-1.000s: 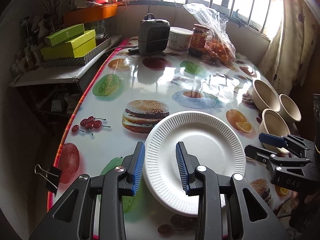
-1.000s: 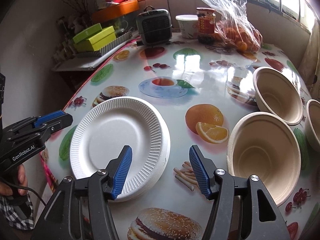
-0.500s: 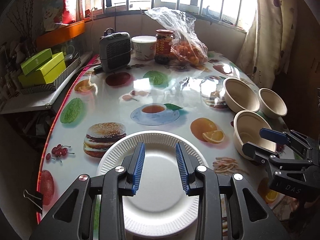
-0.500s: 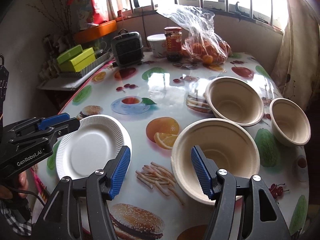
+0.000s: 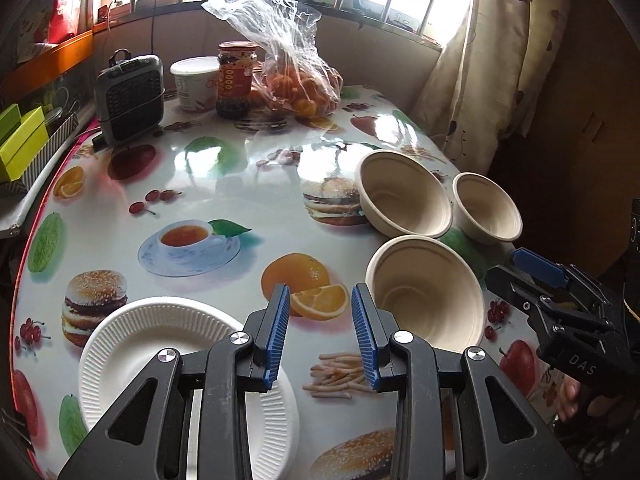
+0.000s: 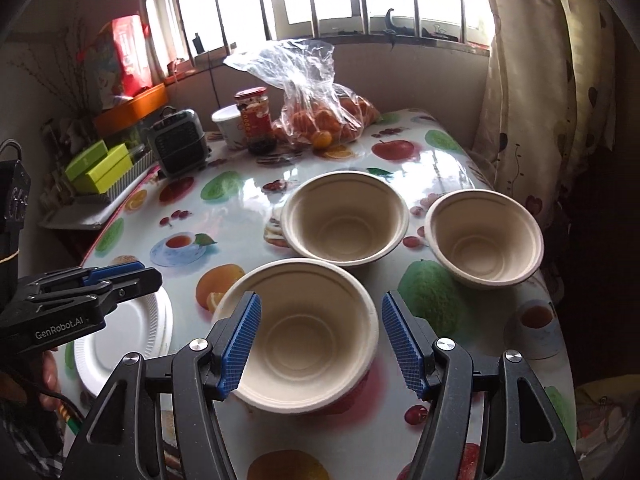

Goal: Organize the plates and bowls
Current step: 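Move the left tool toward a beige paper bowl while the right tool approaches another bowl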

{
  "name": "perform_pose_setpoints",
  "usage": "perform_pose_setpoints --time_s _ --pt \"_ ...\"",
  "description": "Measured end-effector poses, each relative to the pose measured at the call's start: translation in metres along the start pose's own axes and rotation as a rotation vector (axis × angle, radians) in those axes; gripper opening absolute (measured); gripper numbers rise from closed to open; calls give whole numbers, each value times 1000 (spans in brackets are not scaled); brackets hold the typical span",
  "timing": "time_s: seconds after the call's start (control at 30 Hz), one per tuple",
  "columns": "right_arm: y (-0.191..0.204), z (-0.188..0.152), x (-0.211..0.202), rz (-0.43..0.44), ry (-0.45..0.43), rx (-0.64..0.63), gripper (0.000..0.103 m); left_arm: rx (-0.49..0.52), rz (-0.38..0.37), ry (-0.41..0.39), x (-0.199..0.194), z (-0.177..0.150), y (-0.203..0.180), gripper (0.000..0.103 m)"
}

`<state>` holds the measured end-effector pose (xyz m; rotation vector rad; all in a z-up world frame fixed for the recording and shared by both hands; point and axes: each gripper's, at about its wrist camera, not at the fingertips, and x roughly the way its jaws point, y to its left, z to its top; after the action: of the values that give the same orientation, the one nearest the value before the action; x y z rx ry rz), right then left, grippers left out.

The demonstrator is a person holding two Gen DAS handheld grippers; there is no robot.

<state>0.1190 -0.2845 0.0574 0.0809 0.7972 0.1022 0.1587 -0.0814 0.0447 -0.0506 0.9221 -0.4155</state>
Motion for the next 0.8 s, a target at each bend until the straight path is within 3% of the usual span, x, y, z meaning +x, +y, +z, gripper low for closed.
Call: perform_pose_setpoints --time_s 0.3,0.67,0.8 --pt "-49 24 -1 -39 -38 52 63 20 -3 -21 14 41 -24 33" --pt "-83 52 38 -10 -29 97 63 -19 7 21 61 82 -28 33" --pt "-88 50 50 20 -24 117 52 -42 1 58 82 87 -26 33"
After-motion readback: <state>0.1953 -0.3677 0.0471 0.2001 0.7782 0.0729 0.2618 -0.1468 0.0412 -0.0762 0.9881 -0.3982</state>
